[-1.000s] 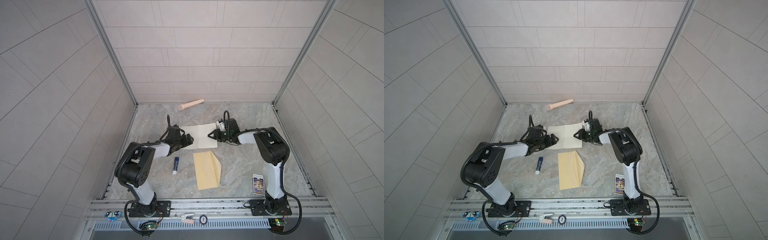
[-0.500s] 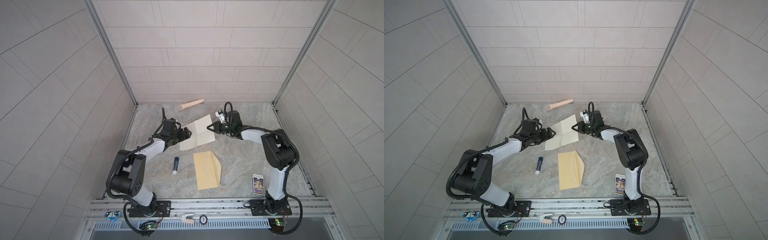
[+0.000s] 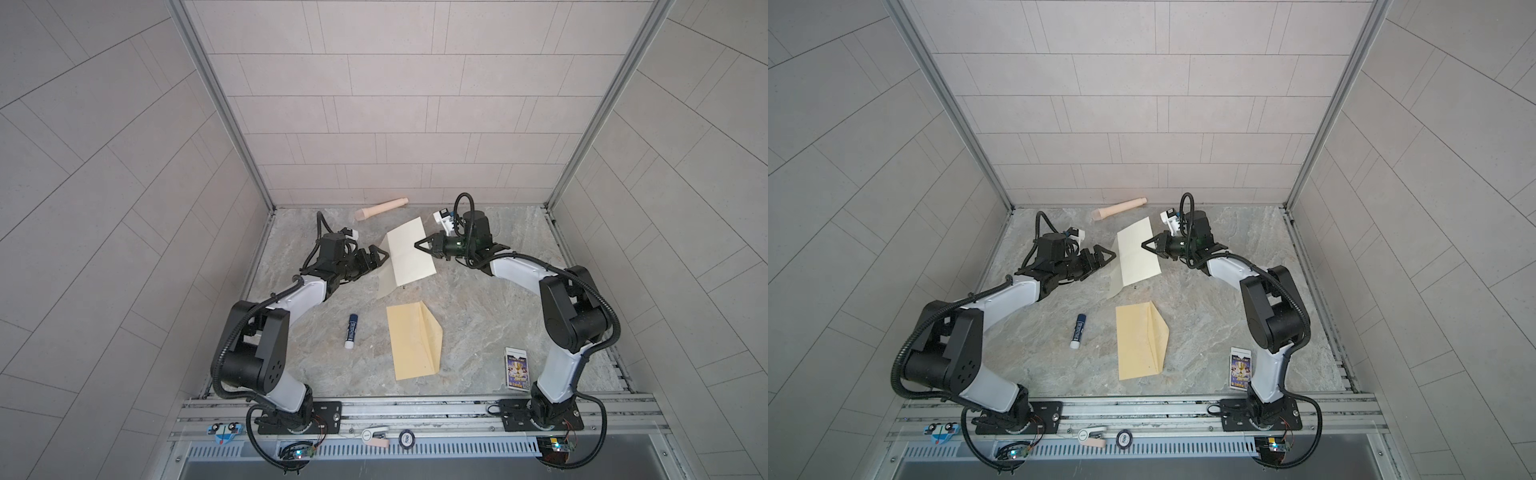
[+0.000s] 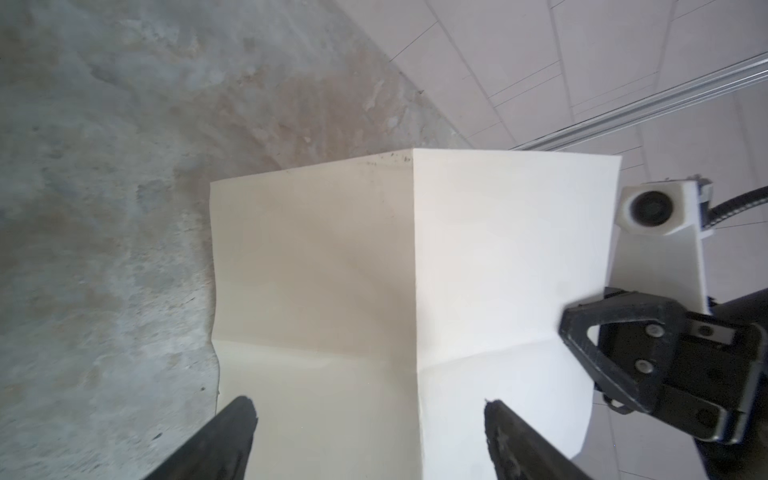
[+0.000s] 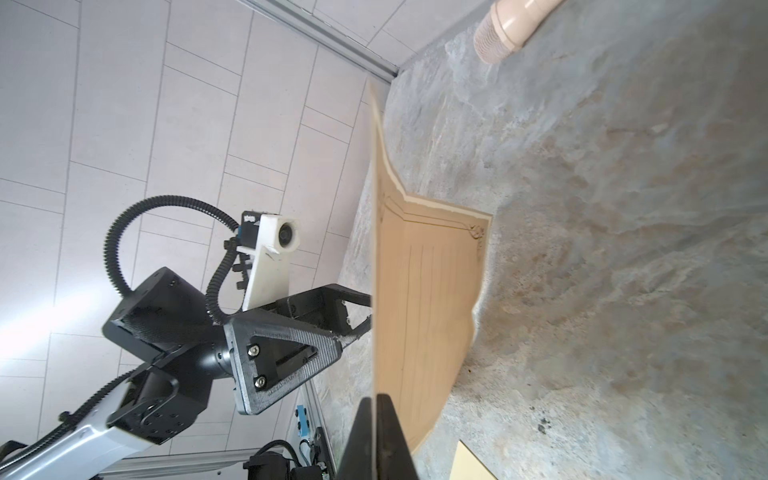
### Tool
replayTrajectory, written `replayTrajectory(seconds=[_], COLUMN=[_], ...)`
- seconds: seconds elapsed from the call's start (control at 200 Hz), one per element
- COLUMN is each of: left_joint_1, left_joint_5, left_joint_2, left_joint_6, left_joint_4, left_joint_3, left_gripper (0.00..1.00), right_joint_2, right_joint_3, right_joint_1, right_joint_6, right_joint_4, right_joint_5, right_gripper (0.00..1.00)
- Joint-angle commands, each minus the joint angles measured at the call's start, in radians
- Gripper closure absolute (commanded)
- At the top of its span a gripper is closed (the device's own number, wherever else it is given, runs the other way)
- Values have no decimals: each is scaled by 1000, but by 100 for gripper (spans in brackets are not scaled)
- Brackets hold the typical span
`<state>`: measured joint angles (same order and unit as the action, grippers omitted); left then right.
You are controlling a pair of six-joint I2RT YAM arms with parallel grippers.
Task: Place the letter into the envelope and seal it
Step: 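Lift the letter sheet upright with both grippers, raising it off the table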
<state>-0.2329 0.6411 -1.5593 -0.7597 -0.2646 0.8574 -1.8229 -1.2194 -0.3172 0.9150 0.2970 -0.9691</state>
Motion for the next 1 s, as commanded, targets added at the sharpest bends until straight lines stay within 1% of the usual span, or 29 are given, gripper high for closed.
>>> replayTrajectory(seconds=[0.0, 0.06, 0.105, 0.15, 0.22, 0.33, 0.415, 0.625, 0.71, 0.816, 0.886, 0.996], left_joint_1=[3, 2, 0, -3, -9, -19, -29, -52, -61, -57, -53, -45], left_joint_5=[133, 143, 147, 151, 160, 155, 152, 179, 182, 195, 200, 205], left_joint_2=[-33, -62, -83, -102, -129, -166, -201, -293, -307, -307, -296, -286], left_joint_6=[-165, -217, -251, -281, -310, -309, -331, -440, -421, -423, -421, -412], left_joint_4=[-306, -379, -434, -485, -538, -540, -584, -778, -781, -810, -815, -806], left_joint_3=[-33, -43, -45, -44, -38, -24, -24, -6, -10, -20, -26, -30], left_gripper=[0, 0, 7, 9, 9, 9, 9, 9, 14, 25, 28, 42], right_joint_2=[53, 54, 49, 41, 30, 10, 2, -34, -68, -101, -110, -112], right_joint_3=[-15, -16, -16, -13, -9, -2, 1, 6, 1, -2, 1, 5], right_joint_1=[3, 2, 0, 0, -1, -2, -2, -3, -3, 4, 10, 15], right_joint_6=[27, 30, 34, 46, 61, 102, 110, 113, 123, 118, 102, 64], right_joint_4=[34, 36, 51, 73, 108, 178, 196, 213, 233, 233, 216, 172], right_joint_5=[-22, -19, -20, -20, -22, -36, -38, -38, -36, -40, -39, -31], right_gripper=[94, 94, 95, 95, 95, 95, 95, 96, 96, 96, 96, 96])
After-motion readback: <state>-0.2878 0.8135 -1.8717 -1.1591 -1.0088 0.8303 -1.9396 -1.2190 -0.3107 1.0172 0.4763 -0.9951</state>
